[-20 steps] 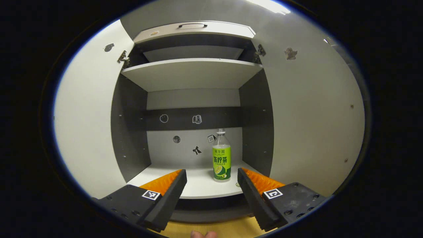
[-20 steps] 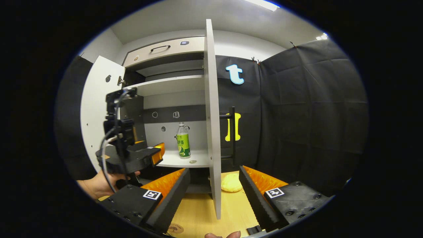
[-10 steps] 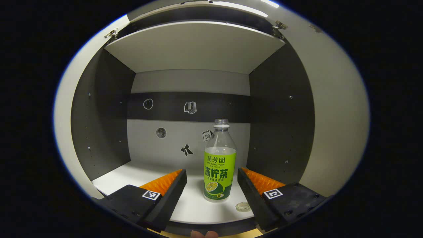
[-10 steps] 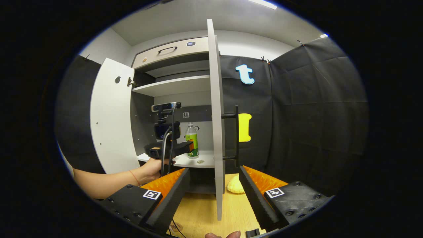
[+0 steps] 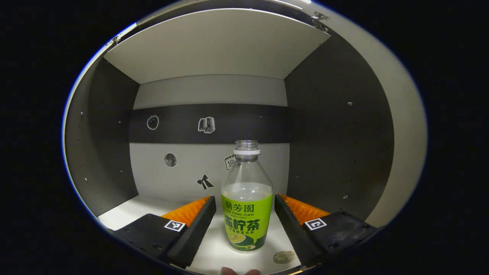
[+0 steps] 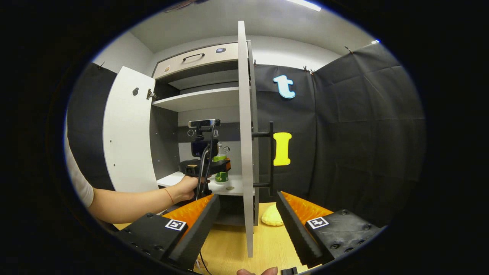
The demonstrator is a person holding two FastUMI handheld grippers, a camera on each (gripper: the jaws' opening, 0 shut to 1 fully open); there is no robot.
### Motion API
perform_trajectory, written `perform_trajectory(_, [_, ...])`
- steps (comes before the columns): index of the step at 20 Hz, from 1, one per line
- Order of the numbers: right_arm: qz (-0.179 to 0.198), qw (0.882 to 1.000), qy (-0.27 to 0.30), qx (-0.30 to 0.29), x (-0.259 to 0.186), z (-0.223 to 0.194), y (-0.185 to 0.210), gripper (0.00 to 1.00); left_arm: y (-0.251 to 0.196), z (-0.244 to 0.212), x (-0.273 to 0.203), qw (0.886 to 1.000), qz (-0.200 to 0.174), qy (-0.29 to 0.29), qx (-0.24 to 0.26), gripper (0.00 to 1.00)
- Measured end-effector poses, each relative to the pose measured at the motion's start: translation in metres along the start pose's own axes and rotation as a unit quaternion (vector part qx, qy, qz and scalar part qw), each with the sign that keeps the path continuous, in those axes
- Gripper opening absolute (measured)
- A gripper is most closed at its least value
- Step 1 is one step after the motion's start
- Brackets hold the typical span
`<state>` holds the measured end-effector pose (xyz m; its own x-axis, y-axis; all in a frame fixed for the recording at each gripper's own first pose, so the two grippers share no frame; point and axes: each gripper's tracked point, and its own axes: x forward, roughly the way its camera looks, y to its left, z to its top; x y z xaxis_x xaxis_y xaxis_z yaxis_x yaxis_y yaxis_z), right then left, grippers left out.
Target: Grasp the bottle in the cabinet with the left hand and place it on the coaster, then close the right door with the right hand and the left door with the left hand.
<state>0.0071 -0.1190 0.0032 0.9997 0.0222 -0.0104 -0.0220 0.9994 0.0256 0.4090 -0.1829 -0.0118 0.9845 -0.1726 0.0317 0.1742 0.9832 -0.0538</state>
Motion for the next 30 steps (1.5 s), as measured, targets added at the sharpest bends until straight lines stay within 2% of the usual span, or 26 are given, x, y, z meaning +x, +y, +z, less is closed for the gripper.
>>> perform_trajectory(1, [-0.003,1.0,-0.001,-0.001,0.001,0.0,-0.002,0.98,-0.001,-0.001,0.002,1.0,-0.003,0.001,-0.002,0.97])
perform_trajectory(3, [-0.007,1.0,-0.003,-0.001,0.0,0.002,-0.003,0.98,-0.001,-0.002,-0.001,1.0,-0.01,0.003,-0.003,0.8])
perform_trajectory(4, [-0.009,1.0,-0.004,-0.001,0.0,0.003,-0.003,0.98,-0.004,-0.003,-0.001,1.0,-0.017,0.006,-0.008,0.79])
perform_trajectory(8, [-0.013,1.0,-0.005,0.005,-0.003,0.004,-0.004,0.98,-0.001,0.004,-0.027,1.0,-0.025,0.002,-0.016,0.79])
perform_trajectory(17, [-0.024,1.0,-0.008,0.012,-0.02,0.008,0.01,0.99,0.017,0.015,-0.162,0.998,-0.05,-0.01,-0.032,0.79])
perform_trajectory(23, [-0.039,0.999,-0.013,-0.003,-0.033,0.007,0.023,0.98,0.034,-0.001,-0.241,0.997,-0.071,-0.016,-0.006,0.79])
perform_trajectory(30, [-0.049,0.999,-0.015,-0.002,-0.043,0.005,0.039,0.98,0.025,-0.054,-0.32,0.995,-0.102,-0.009,-0.006,0.79])
